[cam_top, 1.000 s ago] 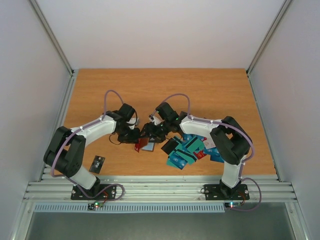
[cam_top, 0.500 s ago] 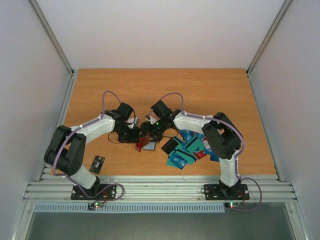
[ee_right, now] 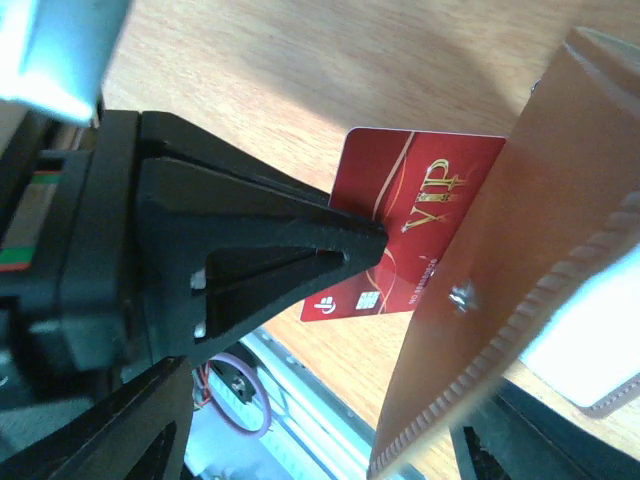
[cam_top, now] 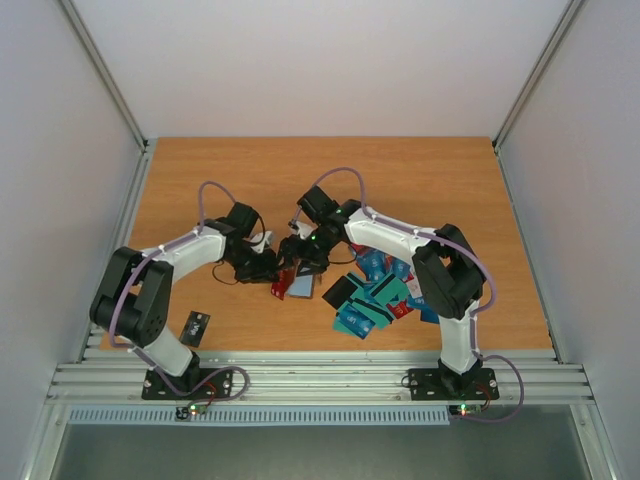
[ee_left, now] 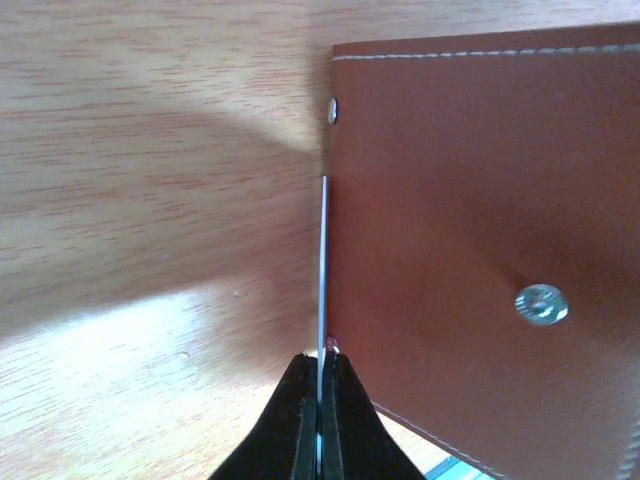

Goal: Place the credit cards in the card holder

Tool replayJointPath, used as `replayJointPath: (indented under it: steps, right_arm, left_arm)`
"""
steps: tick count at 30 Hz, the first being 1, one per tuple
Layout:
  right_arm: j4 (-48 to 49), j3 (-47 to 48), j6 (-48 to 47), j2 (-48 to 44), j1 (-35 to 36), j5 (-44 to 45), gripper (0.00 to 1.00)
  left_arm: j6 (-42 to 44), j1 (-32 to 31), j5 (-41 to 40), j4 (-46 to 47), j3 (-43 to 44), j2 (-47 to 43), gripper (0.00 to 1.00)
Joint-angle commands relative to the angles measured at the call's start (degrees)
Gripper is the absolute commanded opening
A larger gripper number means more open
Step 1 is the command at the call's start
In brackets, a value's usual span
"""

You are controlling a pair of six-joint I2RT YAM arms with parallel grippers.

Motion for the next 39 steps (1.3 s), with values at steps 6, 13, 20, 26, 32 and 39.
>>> replayJointPath:
  steps: [6, 13, 20, 26, 32, 39]
  right_arm:
    - [1.73, 2.16, -1.75, -0.9, -0.42, -4.22, 0.56]
    - [7.08, 5.68, 0.72, 4.94, -0.33, -8.93, 0.55]
    - [12.11, 9.7, 4.94, 10.43, -0.53, -12.03, 0.55]
    - [11.97, 15.02, 5.76, 15.47, -1.02, -13.34, 0.55]
    - [6.49, 24.47, 5.44, 22.71, -2.1, -15.33, 0.55]
    - [-1.9, 38.32, 3.84, 31.82, -2.15, -17.52, 0.54]
  left_arm:
    - [2.92, 0.73, -1.72, -2.09, 1.05, 0.74, 0.0]
    - [2.58, 0.77, -3.67, -6.13, 2.65, 0.43, 0.0]
    - [1.5, 0.78, -3.05, -8.47, 0.58, -2.17, 0.0]
    - [-2.01, 2.7, 1.22, -6.96, -4.29, -6.61, 0.0]
    - [-3.72, 4.82, 3.38, -10.34, -5.61, -9.95, 0.0]
    - [-6.18, 5.26, -3.44, -23.49, -0.33, -16.93, 0.0]
